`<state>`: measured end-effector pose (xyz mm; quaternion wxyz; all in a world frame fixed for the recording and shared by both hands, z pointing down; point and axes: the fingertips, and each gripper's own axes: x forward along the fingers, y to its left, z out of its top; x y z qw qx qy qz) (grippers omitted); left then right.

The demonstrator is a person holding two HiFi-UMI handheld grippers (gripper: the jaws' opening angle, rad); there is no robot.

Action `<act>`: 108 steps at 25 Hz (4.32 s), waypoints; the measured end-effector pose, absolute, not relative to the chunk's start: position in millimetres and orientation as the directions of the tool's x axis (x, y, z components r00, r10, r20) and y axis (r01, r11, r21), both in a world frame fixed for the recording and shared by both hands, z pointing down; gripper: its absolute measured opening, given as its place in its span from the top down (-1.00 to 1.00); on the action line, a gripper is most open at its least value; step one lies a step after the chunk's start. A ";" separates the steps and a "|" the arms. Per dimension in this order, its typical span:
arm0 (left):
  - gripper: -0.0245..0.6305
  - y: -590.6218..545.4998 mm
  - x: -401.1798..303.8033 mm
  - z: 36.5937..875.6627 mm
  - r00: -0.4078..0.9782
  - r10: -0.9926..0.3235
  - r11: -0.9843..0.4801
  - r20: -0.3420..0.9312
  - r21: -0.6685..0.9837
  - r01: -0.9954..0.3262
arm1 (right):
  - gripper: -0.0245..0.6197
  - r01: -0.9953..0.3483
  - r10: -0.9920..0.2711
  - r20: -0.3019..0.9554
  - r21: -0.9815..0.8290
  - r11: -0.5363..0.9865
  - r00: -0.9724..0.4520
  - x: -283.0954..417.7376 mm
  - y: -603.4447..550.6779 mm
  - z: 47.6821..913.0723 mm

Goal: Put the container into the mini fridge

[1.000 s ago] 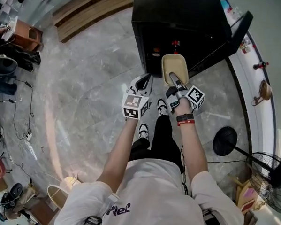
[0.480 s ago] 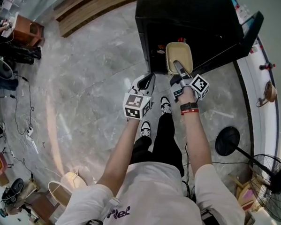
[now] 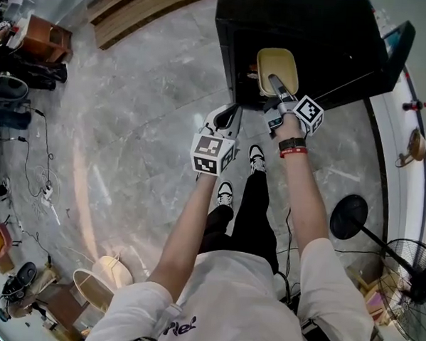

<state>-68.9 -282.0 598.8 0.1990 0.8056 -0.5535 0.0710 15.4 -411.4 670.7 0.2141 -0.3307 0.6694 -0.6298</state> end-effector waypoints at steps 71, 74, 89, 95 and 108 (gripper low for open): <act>0.86 -277.4 -91.5 682.3 0.399 -0.817 -0.236 0.417 0.389 -0.890 | -0.89 -0.185 -0.810 0.406 -0.914 -0.361 -0.423 19.1 -518.3 774.0; 0.86 -276.6 -92.7 680.4 0.400 -0.817 -0.231 0.416 0.399 -0.887 | -0.89 -0.167 -0.820 0.380 -0.925 -0.341 -0.428 24.0 -509.1 769.8; 0.86 -267.2 -82.9 672.9 0.412 -0.815 -0.236 0.408 0.415 -0.878 | -0.88 -0.502 -0.804 0.308 -0.865 -0.015 -0.508 58.2 -429.7 756.2; 0.86 -267.2 -79.1 679.0 0.411 -0.813 -0.238 0.412 0.409 -0.881 | -0.70 -0.698 -0.779 0.354 -0.701 0.145 -0.517 68.1 -418.6 758.1; 0.86 -257.8 -74.4 672.4 0.403 -0.808 -0.225 0.429 0.407 -0.885 | -0.04 -0.813 -0.769 0.376 -0.496 0.304 -0.517 73.8 -405.1 725.1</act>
